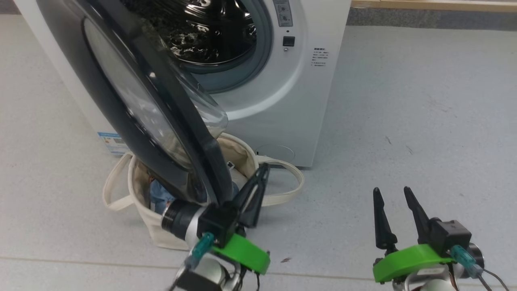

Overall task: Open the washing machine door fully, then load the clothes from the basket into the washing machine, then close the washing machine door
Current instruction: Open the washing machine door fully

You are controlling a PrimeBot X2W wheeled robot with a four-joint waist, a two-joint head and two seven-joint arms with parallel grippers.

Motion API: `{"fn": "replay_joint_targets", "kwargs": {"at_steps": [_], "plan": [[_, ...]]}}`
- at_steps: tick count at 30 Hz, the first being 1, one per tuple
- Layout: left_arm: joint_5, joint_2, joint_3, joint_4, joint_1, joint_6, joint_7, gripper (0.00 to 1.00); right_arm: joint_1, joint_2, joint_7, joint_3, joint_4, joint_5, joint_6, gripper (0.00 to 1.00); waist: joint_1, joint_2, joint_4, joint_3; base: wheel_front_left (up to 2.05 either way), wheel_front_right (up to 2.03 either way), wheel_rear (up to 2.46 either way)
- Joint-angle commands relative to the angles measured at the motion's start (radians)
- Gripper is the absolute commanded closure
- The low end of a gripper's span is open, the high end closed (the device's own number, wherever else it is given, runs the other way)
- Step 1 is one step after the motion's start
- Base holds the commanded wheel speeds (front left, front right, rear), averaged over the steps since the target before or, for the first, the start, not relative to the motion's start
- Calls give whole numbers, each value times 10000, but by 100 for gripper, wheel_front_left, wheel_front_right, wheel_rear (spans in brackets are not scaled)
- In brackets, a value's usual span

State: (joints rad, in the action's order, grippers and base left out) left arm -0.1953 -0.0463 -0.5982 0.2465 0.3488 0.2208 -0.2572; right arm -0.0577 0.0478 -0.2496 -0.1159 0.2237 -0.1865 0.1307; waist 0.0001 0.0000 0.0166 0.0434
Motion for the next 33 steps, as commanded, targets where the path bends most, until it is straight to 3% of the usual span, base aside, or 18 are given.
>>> {"fn": "replay_joint_targets", "kwargs": {"at_steps": [1, 11, 17, 26, 33], "plan": [[-187, -39, 321, 4, 761, 176, -46, 100, -442, 24, -122, -264, -220, -70, 0, 0, -1, 0, -75, 49, 0, 0, 0], [-929, -39, 509, 1165, 1464, 759, -46, 100, -545, 24, -122, -412, -95, -180, 0, 0, -1, 0, -43, 341, 0, 0, 0], [-1157, -39, 724, 1564, 1610, 795, -46, 100, -609, 24, -122, -443, -185, -157, 0, 0, -1, 0, 245, 488, 0, 0, 0], [-1036, -39, 1041, 1402, 1254, 803, -46, 100, -586, 24, -122, -467, -170, -52, 0, 0, -1, 0, 1143, 644, 0, 0, 0], [-891, -39, 1081, 801, 759, 902, -46, 100, -594, 24, -122, -484, -94, 49, 0, 0, -1, 0, 2306, 652, 0, 0, 0]]}}
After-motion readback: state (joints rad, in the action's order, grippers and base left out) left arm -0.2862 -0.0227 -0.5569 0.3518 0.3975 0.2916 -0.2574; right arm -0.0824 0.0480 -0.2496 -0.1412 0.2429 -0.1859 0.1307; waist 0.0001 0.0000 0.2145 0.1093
